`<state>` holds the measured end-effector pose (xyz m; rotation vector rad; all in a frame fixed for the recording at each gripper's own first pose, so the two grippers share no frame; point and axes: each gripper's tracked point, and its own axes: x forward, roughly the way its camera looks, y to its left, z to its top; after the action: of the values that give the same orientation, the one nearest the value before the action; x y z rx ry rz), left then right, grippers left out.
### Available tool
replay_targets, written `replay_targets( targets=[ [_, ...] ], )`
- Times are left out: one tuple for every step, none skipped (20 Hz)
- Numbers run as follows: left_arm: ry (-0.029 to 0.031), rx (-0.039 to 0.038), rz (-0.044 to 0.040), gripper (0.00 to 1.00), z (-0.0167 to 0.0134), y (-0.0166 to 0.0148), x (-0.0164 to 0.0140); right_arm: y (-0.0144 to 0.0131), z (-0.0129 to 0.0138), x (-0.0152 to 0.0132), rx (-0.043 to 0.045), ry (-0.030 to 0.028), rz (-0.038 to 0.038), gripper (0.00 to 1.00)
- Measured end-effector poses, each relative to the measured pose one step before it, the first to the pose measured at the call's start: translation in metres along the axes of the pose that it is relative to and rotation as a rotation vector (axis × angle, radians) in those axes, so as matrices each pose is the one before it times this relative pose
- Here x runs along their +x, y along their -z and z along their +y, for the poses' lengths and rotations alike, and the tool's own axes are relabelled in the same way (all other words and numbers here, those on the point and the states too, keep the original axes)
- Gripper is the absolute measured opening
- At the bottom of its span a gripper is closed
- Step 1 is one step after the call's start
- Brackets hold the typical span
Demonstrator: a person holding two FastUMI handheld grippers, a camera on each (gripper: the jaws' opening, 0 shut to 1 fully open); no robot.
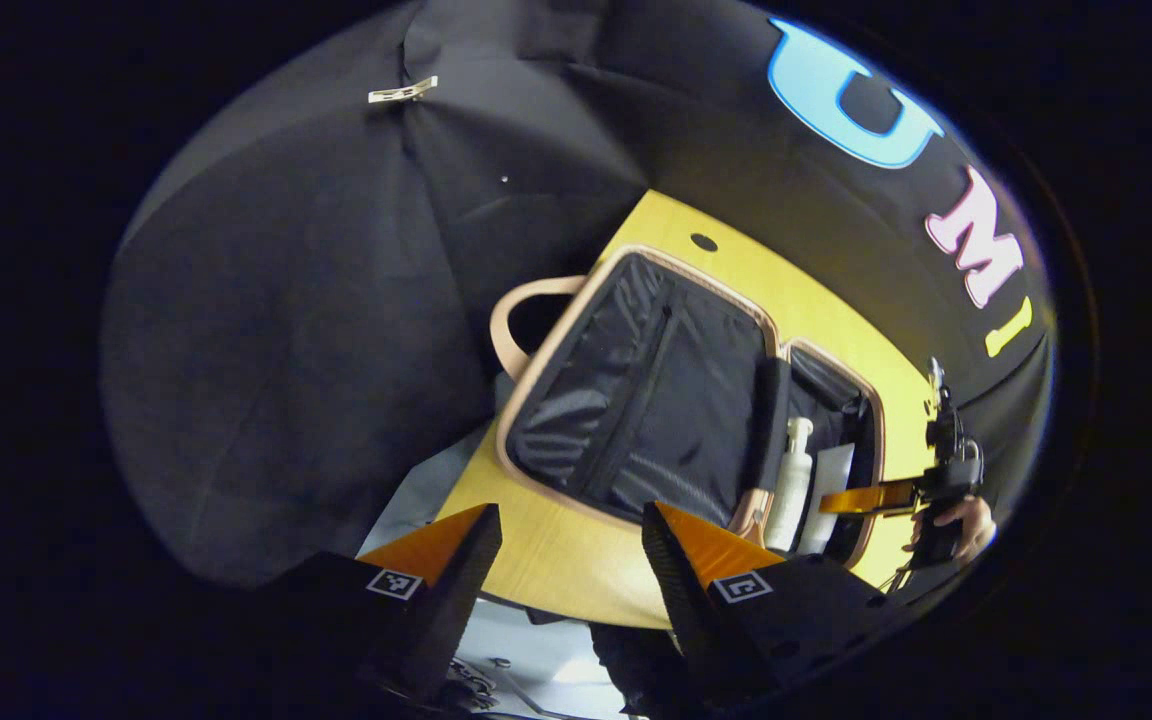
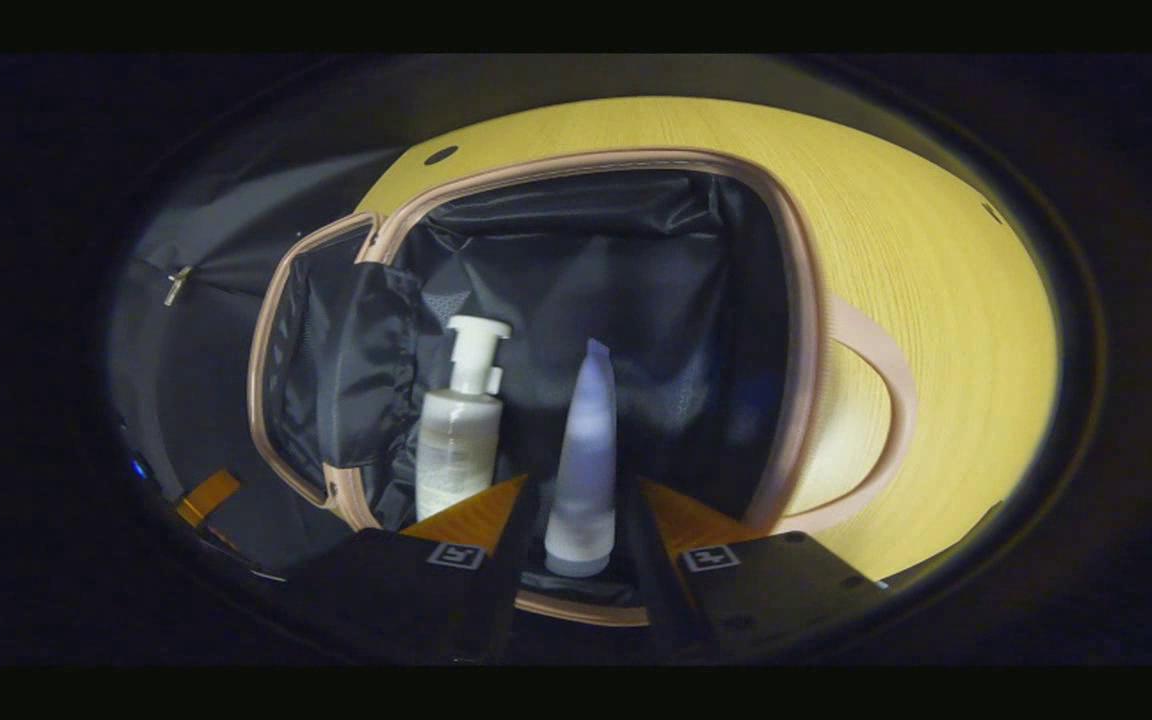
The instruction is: First open the suitcase, pack the skin care products into it, and then close the suitcase.
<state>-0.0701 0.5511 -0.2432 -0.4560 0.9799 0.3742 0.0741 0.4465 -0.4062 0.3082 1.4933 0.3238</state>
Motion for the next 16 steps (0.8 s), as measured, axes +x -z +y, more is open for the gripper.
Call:
replay_targets(
  targets=[
    [-0.00051, -0.0136, -0.01618, 0.9, 0.00473, -0.01147, 0.00409, 0.00046, 0.00668, -0.00749, -0.0108, -0.02482, -0.01666, 0.65],
    [-0.00088, -0.01383, -0.0146, 0.9, 0.00458, -0.01258, 0.00125, -0.00229, 0.00399, -0.00975, -0.02483, -0.0175, -0.03028, 0.79],
    [-0.00308, -0.01023, -0.01296, 0.9, 0.00636, -0.01487, 0.00213, -0.00185, 0.00236, -0.00867, -0.03472, -0.01826, -0.03591, 0.93],
    [-0.00516, -0.0048, -0.01279, 0.9, 0.00726, -0.01165, 0.00525, -0.00467, 0.0028, -0.01159, -0.03655, -0.01885, -0.04091, 0.92],
    [-0.00186, -0.00253, -0.00274, 0.9, 0.0056, -0.01282, 0.00585, -0.00419, 0.00247, -0.01004, -0.03504, -0.01946, -0.04462, 0.98],
    [-0.00768, 0.00101, -0.00266, 0.9, 0.00458, -0.0112, 0.00479, -0.00663, 0.00183, -0.01248, -0.03254, -0.0178, -0.04082, 0.98],
    [-0.00908, 0.00117, -0.00015, 0.9, 0.00636, -0.01384, 0.00951, -0.00581, -0.00057, -0.01212, -0.0287, -0.00986, -0.03912, 0.97],
    [-0.00228, 0.00024, 0.01126, 0.9, 0.00446, -0.00931, 0.01343, -0.00644, -0.00309, -0.01188, -0.01892, -0.00027, -0.03615, 0.98],
    [-0.01131, -0.00607, 0.01484, 0.9, 0.0068, -0.01055, 0.01317, -0.00543, -0.00341, -0.01166, -0.00649, 0.00295, -0.03183, 0.97],
    [-0.01194, -0.0054, 0.01512, 0.9, 0.00401, -0.00801, 0.01214, -0.00356, -0.00375, -0.0087, 0.00117, 0.00264, -0.02504, 0.97],
    [-0.01523, -0.00326, 0.01213, 0.9, 0.00439, -0.00885, 0.01365, -0.00081, -0.00584, -0.00644, 0.00393, 0.01118, -0.01892, 0.97],
    [-0.00706, 0.00278, 0.03025, 0.9, 0.00167, -0.00248, 0.01353, -0.00063, -0.00556, -0.00646, 0.00436, 0.01167, -0.0115, 0.97],
    [-0.02288, 0.01288, 0.03076, 0.9, 0.00417, -0.00202, 0.01207, -0.00125, -0.00539, -0.00594, 0.00213, 0.01715, -0.01296, 0.97],
    [-0.02787, 0.01721, 0.03147, 0.9, 0.0073, -0.00027, 0.0154, -0.0009, -0.0059, -0.00299, -0.00167, 0.01562, -0.00876, 0.97],
    [-0.02324, 0.01509, 0.03092, 0.9, 0.00411, -0.00051, 0.01127, 0.00127, -0.0049, -0.00237, 0.00449, 0.0131, 0.00268, 0.97],
    [-0.0186, 0.00453, 0.01622, 0.9, -0.00031, -0.00097, 0.0088, 0.00381, -0.00104, -0.00096, 0.00346, 0.00845, 0.00428, 0.97]
  ],
)
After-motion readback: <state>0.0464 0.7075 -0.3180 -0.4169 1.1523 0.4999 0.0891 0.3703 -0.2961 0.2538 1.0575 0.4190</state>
